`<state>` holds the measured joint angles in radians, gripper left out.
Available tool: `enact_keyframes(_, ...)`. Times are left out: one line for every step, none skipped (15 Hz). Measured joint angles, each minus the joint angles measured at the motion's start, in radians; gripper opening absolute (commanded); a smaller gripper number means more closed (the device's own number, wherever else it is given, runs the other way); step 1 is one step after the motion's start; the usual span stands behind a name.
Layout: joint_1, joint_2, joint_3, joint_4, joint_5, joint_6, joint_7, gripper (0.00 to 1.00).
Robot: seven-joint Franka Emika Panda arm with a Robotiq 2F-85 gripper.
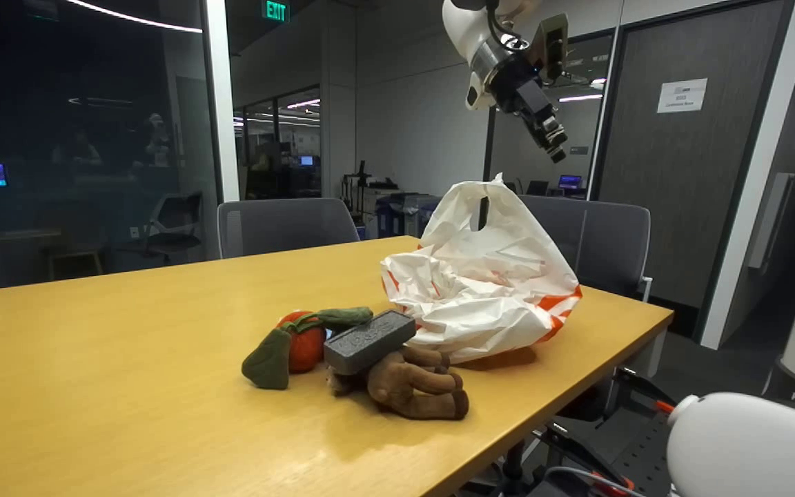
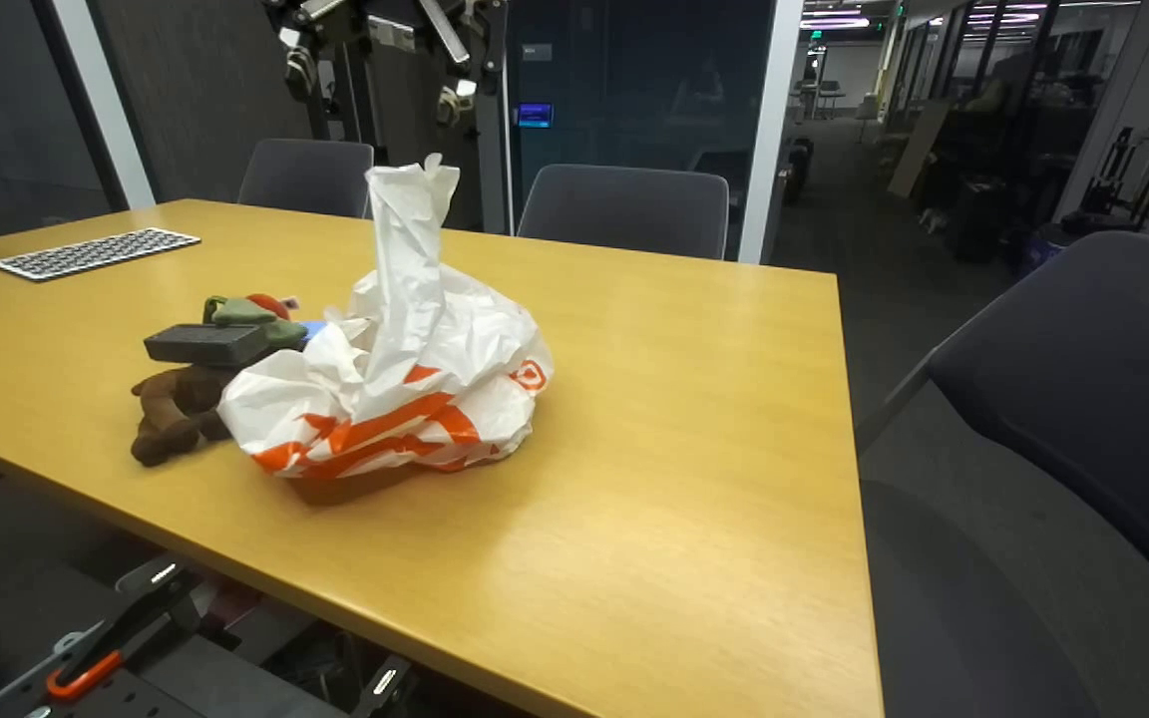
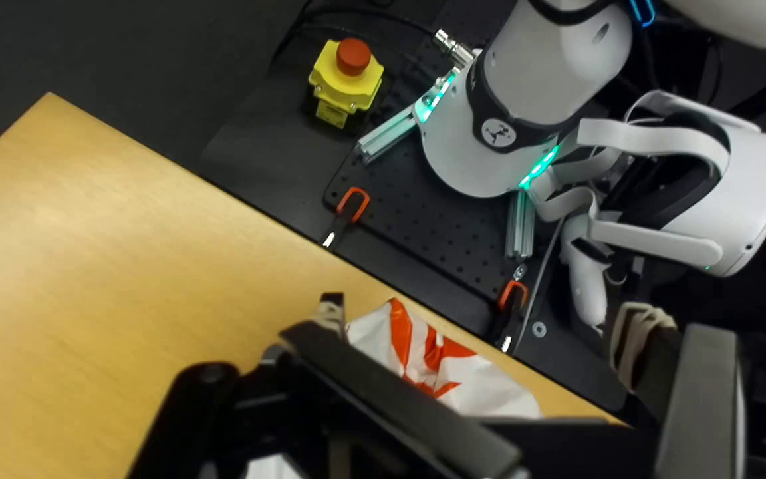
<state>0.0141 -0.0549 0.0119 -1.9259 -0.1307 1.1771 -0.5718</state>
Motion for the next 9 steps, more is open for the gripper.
enact_keyframes(0.0, 0.0, 0.0, -0.007, 0.0, -0.018, -0.021, 1.0)
enact_keyframes(0.0, 0.003, 0.0, -0.016, 0.006, -0.033, -0.034, 1.0)
enact_keyframes(0.0, 0.008, 0.0, -0.024, 0.02, -0.048, -0.04, 1.0)
enact_keyframes(0.002, 0.013, 0.001, -0.033, 0.038, -0.054, -0.044, 1.0)
enact_keyframes(0.007, 0.012, 0.006, -0.044, 0.045, -0.036, -0.059, 1.0)
enact_keyframes(0.014, 0.008, 0.013, -0.058, 0.04, 0.01, -0.065, 1.0)
enact_keyframes(0.023, 0.001, 0.02, -0.072, 0.036, 0.044, -0.066, 1.0)
enact_keyframes(0.03, -0.007, 0.024, -0.082, 0.034, 0.06, -0.066, 1.0)
enact_keyframes(0.035, -0.013, 0.028, -0.088, 0.033, 0.067, -0.066, 1.0)
